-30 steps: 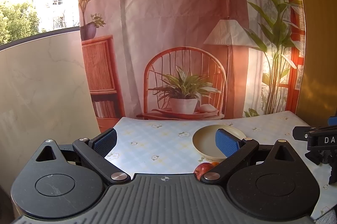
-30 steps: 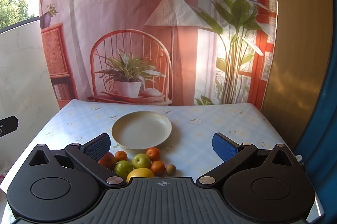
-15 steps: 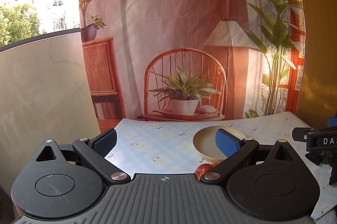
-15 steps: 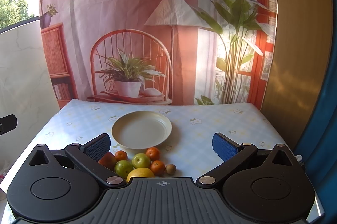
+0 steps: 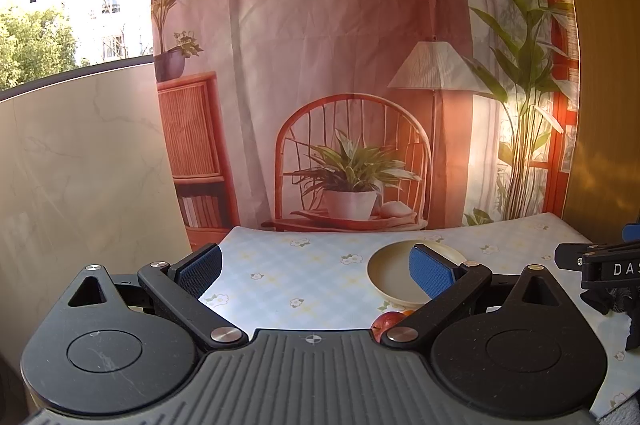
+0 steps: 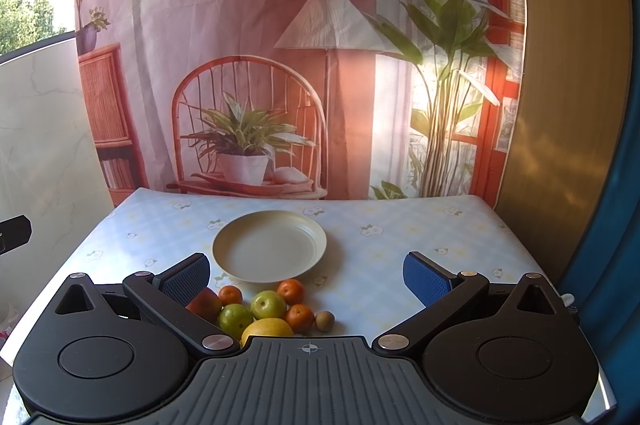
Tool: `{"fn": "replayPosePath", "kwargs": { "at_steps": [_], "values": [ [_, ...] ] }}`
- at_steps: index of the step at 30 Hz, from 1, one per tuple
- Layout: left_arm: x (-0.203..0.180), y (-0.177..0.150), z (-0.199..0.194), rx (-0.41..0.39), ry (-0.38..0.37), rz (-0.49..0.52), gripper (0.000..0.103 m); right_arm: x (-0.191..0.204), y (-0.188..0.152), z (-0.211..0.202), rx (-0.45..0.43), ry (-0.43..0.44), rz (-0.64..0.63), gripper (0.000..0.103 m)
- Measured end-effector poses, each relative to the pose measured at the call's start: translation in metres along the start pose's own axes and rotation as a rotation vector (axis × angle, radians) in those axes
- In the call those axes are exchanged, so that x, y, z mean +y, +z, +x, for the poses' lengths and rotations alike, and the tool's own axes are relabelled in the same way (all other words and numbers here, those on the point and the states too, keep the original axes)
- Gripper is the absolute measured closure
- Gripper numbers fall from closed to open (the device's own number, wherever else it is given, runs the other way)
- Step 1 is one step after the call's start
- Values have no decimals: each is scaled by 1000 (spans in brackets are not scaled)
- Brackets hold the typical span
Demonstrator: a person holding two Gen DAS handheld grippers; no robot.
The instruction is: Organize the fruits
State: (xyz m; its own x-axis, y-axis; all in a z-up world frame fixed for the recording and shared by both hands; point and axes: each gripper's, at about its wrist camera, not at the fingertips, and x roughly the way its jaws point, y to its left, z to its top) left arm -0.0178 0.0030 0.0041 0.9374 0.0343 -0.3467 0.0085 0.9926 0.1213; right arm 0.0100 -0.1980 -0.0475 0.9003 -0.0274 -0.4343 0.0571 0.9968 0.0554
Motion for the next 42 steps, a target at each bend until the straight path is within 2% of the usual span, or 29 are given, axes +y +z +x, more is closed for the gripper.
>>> {"fn": "replayPosePath", "kwargs": {
  "at_steps": [30,37,42],
  "values": [
    [4,2,0,-5,6,7,2,-1,-2,4,0,-8,2,0],
    [14,1,14,0,13,-41,0,-4,-7,13,-27,18,27,0],
    [1,-8,35,15,52,17,0,-12,-18,35,-49,49,39,0]
  ]
}}
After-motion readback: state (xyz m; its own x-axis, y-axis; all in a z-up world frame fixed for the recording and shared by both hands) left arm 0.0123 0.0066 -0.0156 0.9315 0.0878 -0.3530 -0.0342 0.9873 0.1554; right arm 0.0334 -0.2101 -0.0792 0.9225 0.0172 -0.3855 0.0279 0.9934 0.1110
